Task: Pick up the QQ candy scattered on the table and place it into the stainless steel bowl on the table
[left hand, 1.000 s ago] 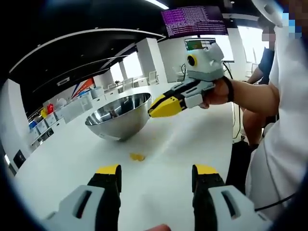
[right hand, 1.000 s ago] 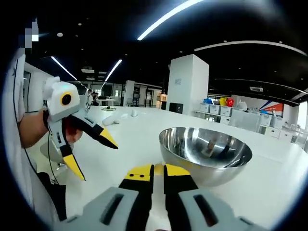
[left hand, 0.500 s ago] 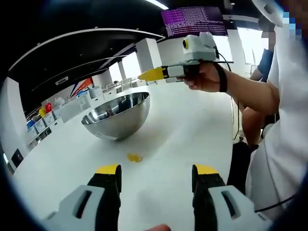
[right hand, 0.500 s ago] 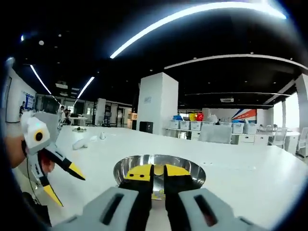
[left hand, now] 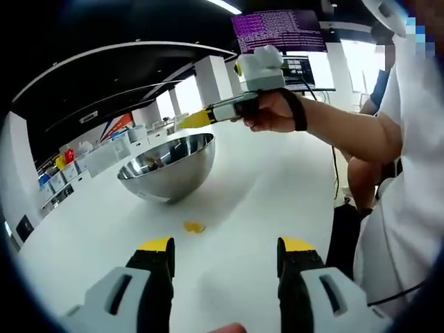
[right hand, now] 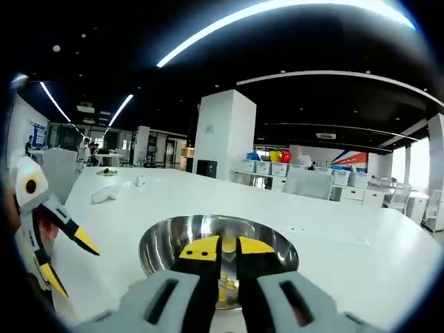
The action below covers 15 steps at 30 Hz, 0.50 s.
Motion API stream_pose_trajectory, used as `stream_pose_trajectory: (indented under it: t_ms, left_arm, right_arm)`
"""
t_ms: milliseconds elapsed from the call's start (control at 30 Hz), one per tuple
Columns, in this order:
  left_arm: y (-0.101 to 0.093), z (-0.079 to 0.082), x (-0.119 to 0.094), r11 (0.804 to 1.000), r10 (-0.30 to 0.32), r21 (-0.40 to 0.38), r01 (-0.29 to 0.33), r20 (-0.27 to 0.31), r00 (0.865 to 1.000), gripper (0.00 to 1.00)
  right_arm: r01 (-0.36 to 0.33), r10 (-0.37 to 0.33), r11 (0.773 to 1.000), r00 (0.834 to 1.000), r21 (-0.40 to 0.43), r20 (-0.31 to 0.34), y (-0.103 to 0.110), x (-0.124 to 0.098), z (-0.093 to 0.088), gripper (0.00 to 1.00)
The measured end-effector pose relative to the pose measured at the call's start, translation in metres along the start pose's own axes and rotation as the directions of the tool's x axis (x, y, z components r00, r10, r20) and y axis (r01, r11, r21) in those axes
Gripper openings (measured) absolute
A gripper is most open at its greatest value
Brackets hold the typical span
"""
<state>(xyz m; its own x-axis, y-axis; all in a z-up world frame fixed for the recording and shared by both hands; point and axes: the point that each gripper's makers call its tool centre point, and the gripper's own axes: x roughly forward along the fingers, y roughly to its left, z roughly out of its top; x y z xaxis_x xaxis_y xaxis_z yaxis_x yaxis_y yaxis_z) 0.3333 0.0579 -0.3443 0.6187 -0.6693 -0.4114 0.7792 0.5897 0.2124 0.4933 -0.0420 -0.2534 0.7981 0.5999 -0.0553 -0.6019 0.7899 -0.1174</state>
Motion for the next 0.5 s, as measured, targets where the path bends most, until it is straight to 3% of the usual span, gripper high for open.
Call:
stream_pose_trajectory:
  t_ms: [267,367,500]
  left_arm:
    - [0.0017,-0.0017,-0.0006,1.0,0.008,-0.009,-0.008,-0.002,1.0,0.6]
    - [-0.0001,-0.0017,0.0,1.0,0.004,-0.007,-0.004,-0.004,1.0,0.6]
    - [-0.0006,-0.0017,0.0001,1.0,0.004,-0.01,-0.004,-0.003,1.0,0.6]
  right_arm:
    - [-0.016,0.015,1.0,1.0,-0.026,-0.013,-0.0027,0.0083,-0.0003,0.1]
    - [-0.026,0.025,0.999,1.0,-0.02,-0.007,-0.0039,0.0102,0.0,0.21]
    - [-0.048,0.048,0.998,0.999,-0.031,-0.018,0.0034,0.01,-0.0032,0.21]
